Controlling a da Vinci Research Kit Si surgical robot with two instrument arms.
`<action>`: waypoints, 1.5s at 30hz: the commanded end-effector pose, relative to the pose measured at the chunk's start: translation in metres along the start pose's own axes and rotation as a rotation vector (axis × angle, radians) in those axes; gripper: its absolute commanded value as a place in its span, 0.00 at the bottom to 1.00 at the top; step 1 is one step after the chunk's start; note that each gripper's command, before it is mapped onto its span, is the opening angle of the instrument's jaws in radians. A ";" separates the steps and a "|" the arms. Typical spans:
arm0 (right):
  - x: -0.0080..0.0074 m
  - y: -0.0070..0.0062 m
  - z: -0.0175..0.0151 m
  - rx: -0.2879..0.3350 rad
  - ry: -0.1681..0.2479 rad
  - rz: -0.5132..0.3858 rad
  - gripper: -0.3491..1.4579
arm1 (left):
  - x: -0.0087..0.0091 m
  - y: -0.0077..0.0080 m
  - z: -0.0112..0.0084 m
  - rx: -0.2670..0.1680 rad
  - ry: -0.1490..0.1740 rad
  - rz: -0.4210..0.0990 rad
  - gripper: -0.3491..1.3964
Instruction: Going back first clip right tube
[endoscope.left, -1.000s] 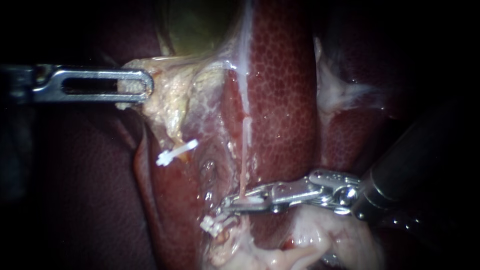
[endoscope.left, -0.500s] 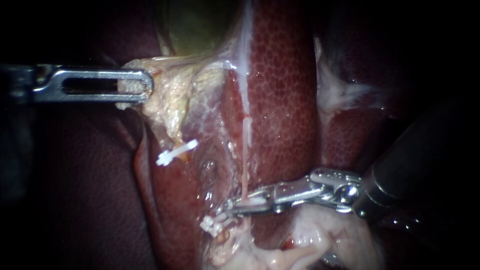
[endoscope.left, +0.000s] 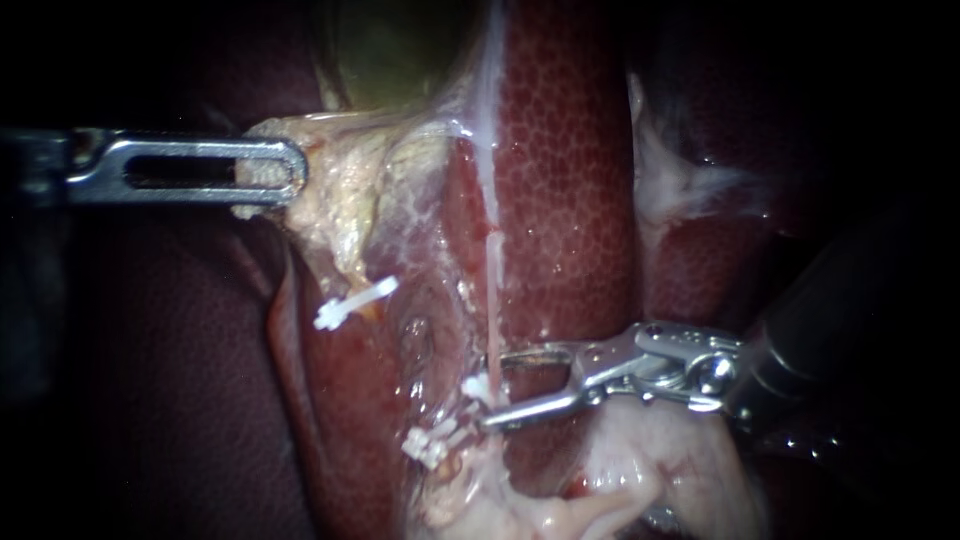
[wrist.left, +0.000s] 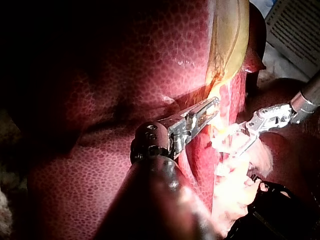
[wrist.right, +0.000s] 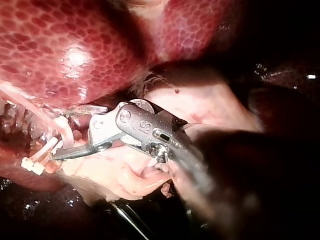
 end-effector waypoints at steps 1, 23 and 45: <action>0.0003 0.0000 -0.0006 0.000 0.001 -0.008 0.52 | 0.0000 0.0000 0.0000 0.000 0.000 0.000 0.00; 0.0131 -0.0067 -0.0124 0.018 0.091 -0.220 0.52 | 0.0005 0.0003 0.0006 -0.004 -0.004 0.003 0.00; 0.0131 -0.0077 -0.0125 0.015 0.089 -0.245 0.52 | 0.0053 0.0037 0.0107 -0.004 0.045 0.031 0.00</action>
